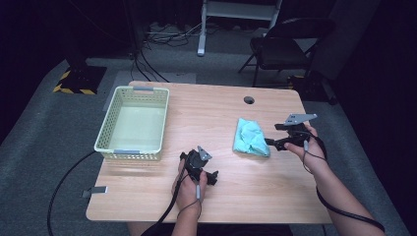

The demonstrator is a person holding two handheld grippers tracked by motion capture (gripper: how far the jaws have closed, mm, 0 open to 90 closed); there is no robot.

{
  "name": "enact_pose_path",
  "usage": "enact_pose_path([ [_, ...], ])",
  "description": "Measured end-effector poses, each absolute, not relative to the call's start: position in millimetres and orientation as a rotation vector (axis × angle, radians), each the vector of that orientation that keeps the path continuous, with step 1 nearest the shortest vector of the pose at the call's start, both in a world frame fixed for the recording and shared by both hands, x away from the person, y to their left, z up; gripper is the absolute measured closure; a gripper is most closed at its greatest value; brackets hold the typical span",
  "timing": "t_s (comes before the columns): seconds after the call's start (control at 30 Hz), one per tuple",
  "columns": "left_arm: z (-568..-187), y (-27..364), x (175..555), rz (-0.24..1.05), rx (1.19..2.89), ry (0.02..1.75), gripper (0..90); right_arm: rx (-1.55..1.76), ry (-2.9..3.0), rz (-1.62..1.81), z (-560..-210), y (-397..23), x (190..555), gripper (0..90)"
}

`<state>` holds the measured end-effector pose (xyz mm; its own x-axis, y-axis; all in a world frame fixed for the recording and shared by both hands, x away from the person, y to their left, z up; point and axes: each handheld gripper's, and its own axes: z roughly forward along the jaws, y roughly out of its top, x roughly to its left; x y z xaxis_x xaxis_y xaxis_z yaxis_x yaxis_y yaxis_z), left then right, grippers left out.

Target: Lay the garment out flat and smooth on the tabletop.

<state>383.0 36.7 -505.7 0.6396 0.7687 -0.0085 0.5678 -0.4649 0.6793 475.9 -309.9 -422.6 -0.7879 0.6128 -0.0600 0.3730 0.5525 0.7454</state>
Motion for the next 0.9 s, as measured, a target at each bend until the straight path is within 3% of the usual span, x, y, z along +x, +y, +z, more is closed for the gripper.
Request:
enact_pose_path([
  [0.3, -505.7, 36.7, 383.0, 0.396, 2.201, 1.037, 0.3, 0.782, 2.49, 1.085, -425.4, -290.9, 483.7, 30.6],
  [0.9, -505.7, 36.7, 383.2, 0.395, 2.201, 1.034, 0.2, 0.874, 2.546, 1.084, -439.9, -260.1, 495.9, 38.4],
])
